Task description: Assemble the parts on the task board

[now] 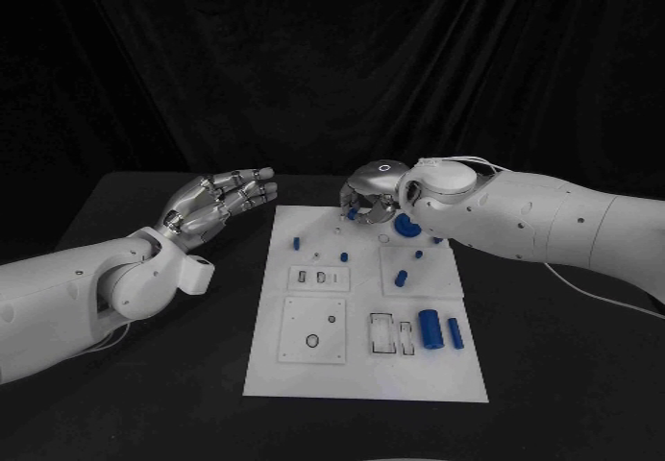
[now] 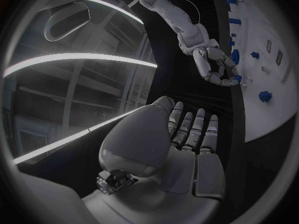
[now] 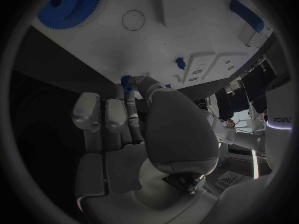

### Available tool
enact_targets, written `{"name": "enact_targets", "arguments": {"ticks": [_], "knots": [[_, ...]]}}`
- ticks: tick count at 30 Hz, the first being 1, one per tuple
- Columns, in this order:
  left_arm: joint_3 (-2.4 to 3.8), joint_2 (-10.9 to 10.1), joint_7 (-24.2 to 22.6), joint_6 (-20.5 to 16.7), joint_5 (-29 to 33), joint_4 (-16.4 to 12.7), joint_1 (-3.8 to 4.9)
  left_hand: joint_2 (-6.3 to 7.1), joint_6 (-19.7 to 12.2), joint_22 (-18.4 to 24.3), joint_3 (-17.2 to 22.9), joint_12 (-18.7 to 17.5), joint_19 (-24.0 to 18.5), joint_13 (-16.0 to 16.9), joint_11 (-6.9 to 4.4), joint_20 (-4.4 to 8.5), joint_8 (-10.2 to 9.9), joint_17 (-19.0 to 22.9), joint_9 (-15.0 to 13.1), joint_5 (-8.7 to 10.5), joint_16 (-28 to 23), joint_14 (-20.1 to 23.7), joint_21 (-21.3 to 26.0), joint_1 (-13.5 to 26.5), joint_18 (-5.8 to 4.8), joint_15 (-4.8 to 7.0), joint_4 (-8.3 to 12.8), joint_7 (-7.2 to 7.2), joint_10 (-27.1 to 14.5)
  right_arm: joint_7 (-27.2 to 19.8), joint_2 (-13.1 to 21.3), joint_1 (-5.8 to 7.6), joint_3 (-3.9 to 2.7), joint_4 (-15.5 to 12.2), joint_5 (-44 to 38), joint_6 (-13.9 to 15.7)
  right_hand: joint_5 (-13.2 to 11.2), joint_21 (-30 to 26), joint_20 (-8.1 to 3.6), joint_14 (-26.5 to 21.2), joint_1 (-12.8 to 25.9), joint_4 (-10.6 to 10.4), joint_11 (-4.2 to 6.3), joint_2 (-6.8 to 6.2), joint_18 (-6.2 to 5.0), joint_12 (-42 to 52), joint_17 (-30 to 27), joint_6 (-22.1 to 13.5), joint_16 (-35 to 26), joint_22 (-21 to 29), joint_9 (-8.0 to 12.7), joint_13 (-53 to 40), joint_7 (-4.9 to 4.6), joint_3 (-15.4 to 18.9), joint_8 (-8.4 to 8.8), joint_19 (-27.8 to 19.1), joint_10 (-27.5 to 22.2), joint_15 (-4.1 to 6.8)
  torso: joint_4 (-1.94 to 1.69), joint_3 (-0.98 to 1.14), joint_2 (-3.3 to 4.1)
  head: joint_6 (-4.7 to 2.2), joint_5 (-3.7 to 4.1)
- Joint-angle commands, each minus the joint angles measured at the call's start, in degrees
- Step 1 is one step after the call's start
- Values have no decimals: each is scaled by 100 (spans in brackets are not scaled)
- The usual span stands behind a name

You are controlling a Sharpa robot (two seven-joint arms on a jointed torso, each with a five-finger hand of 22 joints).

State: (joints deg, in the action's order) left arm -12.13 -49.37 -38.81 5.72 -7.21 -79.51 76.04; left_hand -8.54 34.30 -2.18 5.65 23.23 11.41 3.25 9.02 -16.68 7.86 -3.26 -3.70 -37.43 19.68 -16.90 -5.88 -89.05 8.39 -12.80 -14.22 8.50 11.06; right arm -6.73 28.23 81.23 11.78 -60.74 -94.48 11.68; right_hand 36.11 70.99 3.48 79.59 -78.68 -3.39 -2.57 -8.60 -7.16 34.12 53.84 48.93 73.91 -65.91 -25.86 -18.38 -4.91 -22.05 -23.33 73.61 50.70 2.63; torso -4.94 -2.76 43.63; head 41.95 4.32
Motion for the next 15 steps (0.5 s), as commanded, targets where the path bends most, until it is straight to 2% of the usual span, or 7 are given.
{"name": "enact_targets", "arguments": {"ticks": [1, 4, 9, 15], "knots": [[6, 7, -323, 47, 15, -8, 14, 64, 47, 8, 20, 21, -34, 2, 0, -9, 40, 6, -8, -35, -30, 52, 22, 2, -62, 4, 1, 1, -23, -47, -19, -19, -5, 19, 17, 50, -22, 40, 4, -41, 15, 32, -17, 3, 104, -24, -12, -5, -23, -13, 5, 8, -26, -13, 39, 27, 39, 9, 20, -2, -5, 14, -14], [6, 2, -314, 51, 15, -10, 14, 64, 47, 8, 20, 21, -34, 2, 0, -9, 40, 6, -8, -35, -30, 52, 22, 2, -62, 4, 1, 1, -23, -50, -38, -22, -5, 26, 17, 108, -25, 47, 5, -39, 15, 33, -17, 5, 107, -26, -3, -7, -20, -24, 7, 8, -26, -16, 44, 31, 42, 8, 33, 0, -8, 11, -22], [6, -15, -301, 52, 15, -17, 14, 64, 47, 8, 20, 21, -34, 2, 0, -9, 40, 6, -8, -35, -30, 52, 22, 2, -62, 4, 1, 1, -23, -65, -37, -24, -5, 15, 18, 291, -38, 67, 9, -45, 6, 40, -15, 28, 114, -35, -5, 9, -22, -58, 10, 6, -29, -30, 56, 42, 64, 5, 27, -1, -11, 1, -19], [6, -25, -275, 66, 15, -14, 14, 72, 59, 8, 27, 36, -36, 4, 2, -9, 45, 5, -9, -37, -25, 50, 24, 2, -64, 5, 1, 3, -20, -80, -25, -24, -5, 13, 18, 468, -43, 86, 10, -41, -3, 52, -10, 36, 120, -34, 14, 30, -14, -87, 9, 1, -32, -35, 57, 54, 88, 6, 44, -3, -15, -7, -46]]}}
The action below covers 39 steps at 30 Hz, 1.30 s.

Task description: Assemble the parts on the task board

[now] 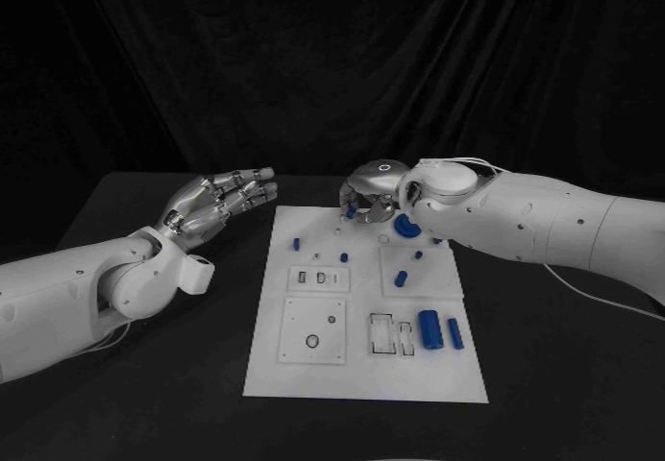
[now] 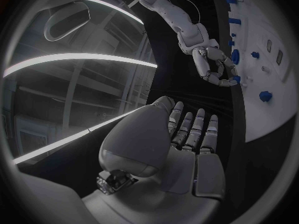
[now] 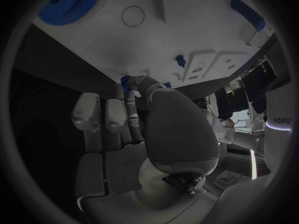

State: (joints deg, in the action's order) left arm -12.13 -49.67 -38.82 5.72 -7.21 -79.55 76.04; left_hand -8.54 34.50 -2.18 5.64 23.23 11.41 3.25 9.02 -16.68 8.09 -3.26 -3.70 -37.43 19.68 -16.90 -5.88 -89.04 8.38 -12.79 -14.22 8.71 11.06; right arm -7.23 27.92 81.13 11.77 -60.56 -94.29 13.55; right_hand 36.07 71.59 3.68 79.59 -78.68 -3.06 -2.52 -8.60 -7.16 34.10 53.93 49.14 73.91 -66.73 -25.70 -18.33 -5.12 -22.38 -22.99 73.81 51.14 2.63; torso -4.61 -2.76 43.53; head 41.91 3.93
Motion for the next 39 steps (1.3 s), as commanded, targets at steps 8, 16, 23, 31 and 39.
{"name": "enact_targets", "arguments": {"ticks": [8, 16, 23, 31, 39], "knots": [[6, 31, -266, 94, 15, 12, 14, 75, 39, 9, 30, 35, -40, 3, 3, -9, 23, 6, -9, -38, -29, 55, 27, 2, -65, 5, 0, -16, -22, -18, -34, -19, -4, 28, -1, 203, -43, 30, -9, -44, -6, 25, -15, 35, 121, -33, -3, 14, -18, -14, -8, -5, -13, -2, 28, 35, 55, 5, -4, -2, -9, -4, 20], [6, 45, -258, 109, 15, 29, 14, 75, 39, 9, 30, 35, -40, 3, 3, -9, 23, 6, -9, -38, -29, 55, 27, 2, -65, 5, 0, -16, -22, -15, -126, -43, -4, 163, -1, 146, -58, 31, -7, -48, -3, 29, -17, 37, 121, -39, -5, 3, -19, -20, -3, -7, -18, -2, 46, 31, 66, 3, 10, -6, -5, -28, 15], [6, 49, -252, 114, 15, 38, 14, 78, 38, 10, 37, 36, -44, 3, 5, -9, 24, 7, -9, -39, -33, 60, 30, 2, -66, 7, 0, -14, -24, -24, -187, -76, -4, 235, -1, 115, -74, 26, -5, -53, 1, 31, -20, 39, 120, -50, -9, -8, -22, -19, 3, -8, -21, -2, 65, 22, 70, -1, 2, -2, -5, -26, 32], [6, 63, -245, 128, 15, 54, 14, 78, 38, 10, 37, 36, -44, 3, 5, -9, 24, 7, -9, -39, -33, 60, 30, 2, -66, 7, 0, -14, -24, -33, -252, -93, -4, 288, -1, 113, -86, 23, -2, -59, 1, 34, -22, 46, 119, -60, -13, -18, -25, -21, 8, -8, -22, -6, 82, 16, 74, -4, -7, -8, -7, -15, 35], [6, 79, -232, 150, 15, 75, 14, 80, 34, 11, 44, 36, -47, 3, 7, -9, 24, 7, -8, -40, -38, 66, 32, 2, -68, 7, -1, -12, -28, -31, -293, -105, -4, 320, -1, 105, -98, 20, 1, -67, 4, 36, -27, 51, 119, -74, -23, -32, -32, -24, 15, -8, -22, -9, 103, 9, 72, -8, -7, -10, -4, -14, 36]]}}
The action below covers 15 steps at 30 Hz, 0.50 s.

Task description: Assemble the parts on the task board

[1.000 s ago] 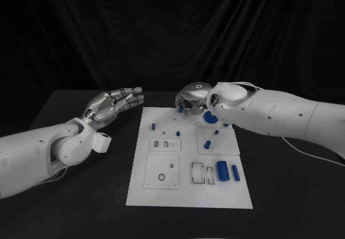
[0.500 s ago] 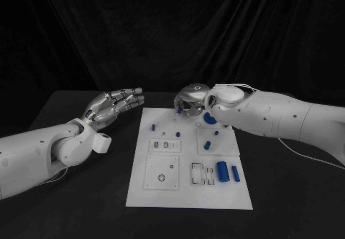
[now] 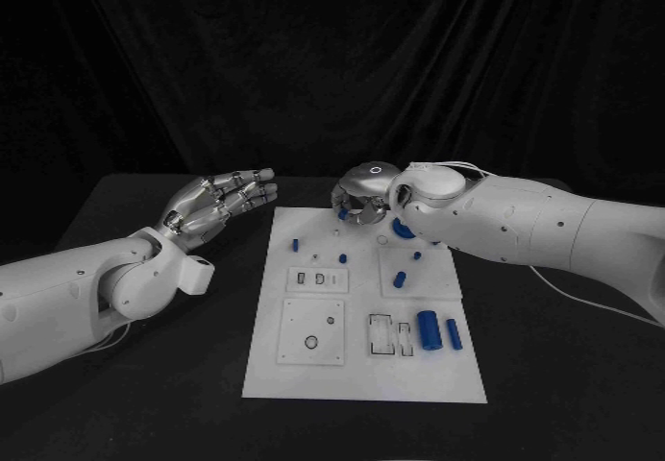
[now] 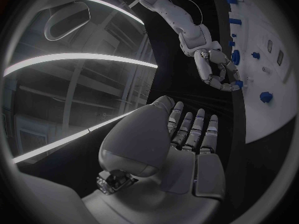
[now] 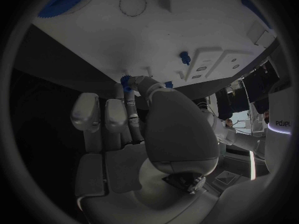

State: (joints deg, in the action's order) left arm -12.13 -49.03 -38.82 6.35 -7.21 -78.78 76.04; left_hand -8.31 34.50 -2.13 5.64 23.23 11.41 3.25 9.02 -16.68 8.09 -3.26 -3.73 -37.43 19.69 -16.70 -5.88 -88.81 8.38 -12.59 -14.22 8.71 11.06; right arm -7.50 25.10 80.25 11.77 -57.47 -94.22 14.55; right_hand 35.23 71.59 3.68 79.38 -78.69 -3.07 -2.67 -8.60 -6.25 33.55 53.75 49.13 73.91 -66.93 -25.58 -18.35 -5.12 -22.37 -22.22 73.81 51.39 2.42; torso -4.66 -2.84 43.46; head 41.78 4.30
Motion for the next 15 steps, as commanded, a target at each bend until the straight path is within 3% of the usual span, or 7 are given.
{"name": "enact_targets", "arguments": {"ticks": [1, 15], "knots": [[6, 16, -228, 92, 16, 0, 14, 57, 34, 6, 44, 36, -47, 3, 7, -9, 24, 7, -5, -40, -38, 46, 32, -21, -68, -13, -1, -12, -27, 2, -15, -18, -4, 14, -7, -4, -21, 16, 3, -50, 7, 38, -15, 53, 27, -28, -10, -41, -35, -3, 7, -6, -21, -10, 39, 3, 44, 11, -1, -1, 3, 2, -1], [6, 25, -205, 127, 16, 12, 13, 56, 74, 7, 54, 44, -51, 3, 12, -8, 36, 8, -10, -40, -40, 51, 35, -22, -69, -11, -3, -9, -28, 231, -53, -39, -4, 60, -7, -313, -43, -154, 73, -232, 22, 104, -132, 36, -16, -219, -223, -85, -160, 119, 65, -19, 13, -33, 231, -213, -246, -73, 9, 2, 2, 25, -6]]}}
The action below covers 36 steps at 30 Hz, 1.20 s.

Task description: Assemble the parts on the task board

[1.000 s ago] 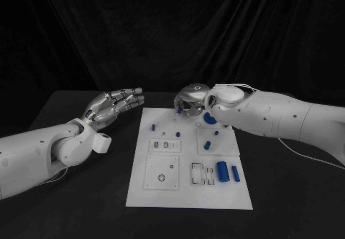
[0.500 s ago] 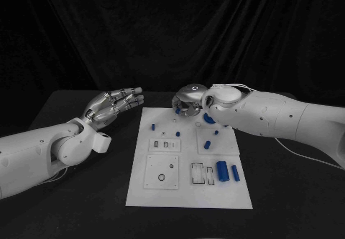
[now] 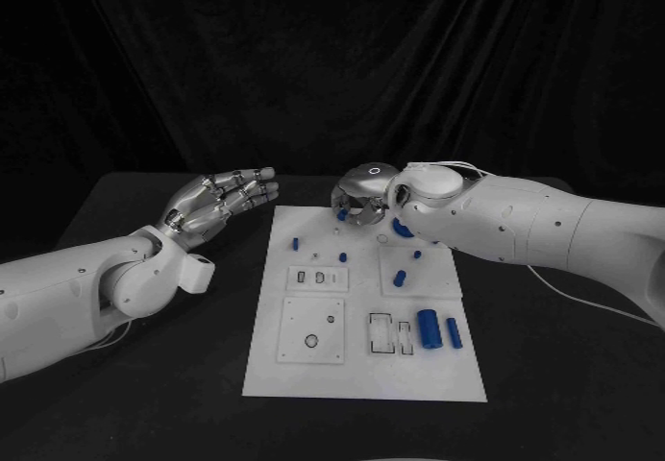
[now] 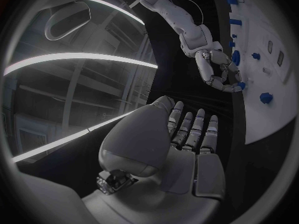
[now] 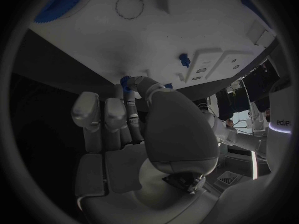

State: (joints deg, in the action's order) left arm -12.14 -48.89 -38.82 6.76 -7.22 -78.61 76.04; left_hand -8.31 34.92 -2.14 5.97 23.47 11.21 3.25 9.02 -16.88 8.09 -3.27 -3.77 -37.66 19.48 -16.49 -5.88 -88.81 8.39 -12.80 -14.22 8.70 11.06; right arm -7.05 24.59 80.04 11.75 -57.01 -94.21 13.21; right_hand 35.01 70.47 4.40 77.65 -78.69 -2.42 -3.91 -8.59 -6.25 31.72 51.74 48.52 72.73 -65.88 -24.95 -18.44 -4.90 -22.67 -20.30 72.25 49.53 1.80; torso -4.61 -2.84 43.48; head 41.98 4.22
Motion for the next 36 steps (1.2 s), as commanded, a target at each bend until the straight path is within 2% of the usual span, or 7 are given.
{"name": "enact_targets", "arguments": {"ticks": [1, 7, 16, 22, 30, 31, 36], "knots": [[6, 12, -204, 87, 16, -4, 13, 56, 32, 7, 22, 20, -31, 3, 12, 12, 36, 8, -5, -18, -20, 30, 36, -22, -70, 10, -3, -8, -28, 193, -4, -22, -3, 19, -9, -179, -21, -47, 4, -62, 23, 41, -10, 36, -17, -39, -19, -23, -41, 17, 3, -12, -7, -5, 43, -64, -68, -14, 4, 1, 0, 5, 3], [6, 16, -200, 96, 16, 1, 13, 56, 33, 7, 22, 20, -31, 3, 12, 12, 37, 8, -5, -18, -20, 31, 36, -22, -70, 10, -3, -7, -28, 210, -15, -34, -3, 34, -9, -173, -87, -67, 35, -97, 47, 53, -45, 39, -23, -67, -30, -109, -42, 7, 43, -47, 22, -5, 172, -101, -181, -42, 4, 2, -3, 16, 3], [6, 14, -189, 107, 16, 4, 12, 55, 45, 8, 31, 22, -35, 3, 17, 12, 42, 9, -6, -18, -25, 37, 38, -23, -71, 12, -3, -4, -30, 256, -1, -39, -3, 33, -9, -93, -386, -200, 146, -240, 117, 83, -193, -19, -54, -523, -140, -595, -77, 20, 384, 67, 165, -105, 888, -242, -852, -155, 11, 5, -3, 35, -6], [6, -4, -183, 110, 16, -2, 12, 55, 41, 9, 41, 19, -38, 2, 21, 12, 43, 11, -6, -19, -34, 48, 41, -25, -72, 14, -3, -1, -36, 256, 97, -40, -3, -37, -7, 162, -758, -457, 216, -437, 57, 174, -258, 35, -105, -1026, -449, -1079, -250, 163, 720, 319, 394, 134, 1360, -428, -1377, -218, 8, 8, -2, 33, 5], [6, -79, -191, 94, 16, -47, 11, 55, 41, 9, 41, 19, -38, 2, 21, 12, 43, 11, -6, -19, -34, 48, 41, -25, -72, 14, -3, -1, -36, -11, 613, 15, -3, -522, 172, 981, -1114, -648, 218, -515, 64, 121, -236, 125, -140, -924, -663, -1043, -367, 261, 908, 355, 408, 352, 1443, -502, -1064, -212, 18, 5, -5, 28, -30], [5, -92, -190, 90, 16, -54, 11, 55, 41, 9, 41, 19, -38, 2, 21, 12, 43, 11, -6, -19, -34, 48, 41, -25, -72, 14, -3, -1, -36, -49, 701, 35, -3, -610, 208, 1057, -1283, -1005, 210, -774, 83, 65, -207, 137, -219, -806, -1155, -930, -695, 560, 942, 331, 400, 405, 1414, -768, -854, -198, 20, 5, -5, 31, -38], [5, -150, -192, 62, 16, -76, 11, 55, 65, 7, 50, 33, -32, 4, 26, 12, 51, 9, -8, -19, -26, 44, 39, -27, -73, 16, -1, 2, -33, -129, 1253, 146, -2, -1130, 435, 1162, -1804, -973, 179, -727, 159, -173, -123, 144, -172, -459, -1140, -649, -716, 425, 1036, 261, 332, 498, 1351, -579, -99, -162, 37, 7, -12, 36, -53]]}}
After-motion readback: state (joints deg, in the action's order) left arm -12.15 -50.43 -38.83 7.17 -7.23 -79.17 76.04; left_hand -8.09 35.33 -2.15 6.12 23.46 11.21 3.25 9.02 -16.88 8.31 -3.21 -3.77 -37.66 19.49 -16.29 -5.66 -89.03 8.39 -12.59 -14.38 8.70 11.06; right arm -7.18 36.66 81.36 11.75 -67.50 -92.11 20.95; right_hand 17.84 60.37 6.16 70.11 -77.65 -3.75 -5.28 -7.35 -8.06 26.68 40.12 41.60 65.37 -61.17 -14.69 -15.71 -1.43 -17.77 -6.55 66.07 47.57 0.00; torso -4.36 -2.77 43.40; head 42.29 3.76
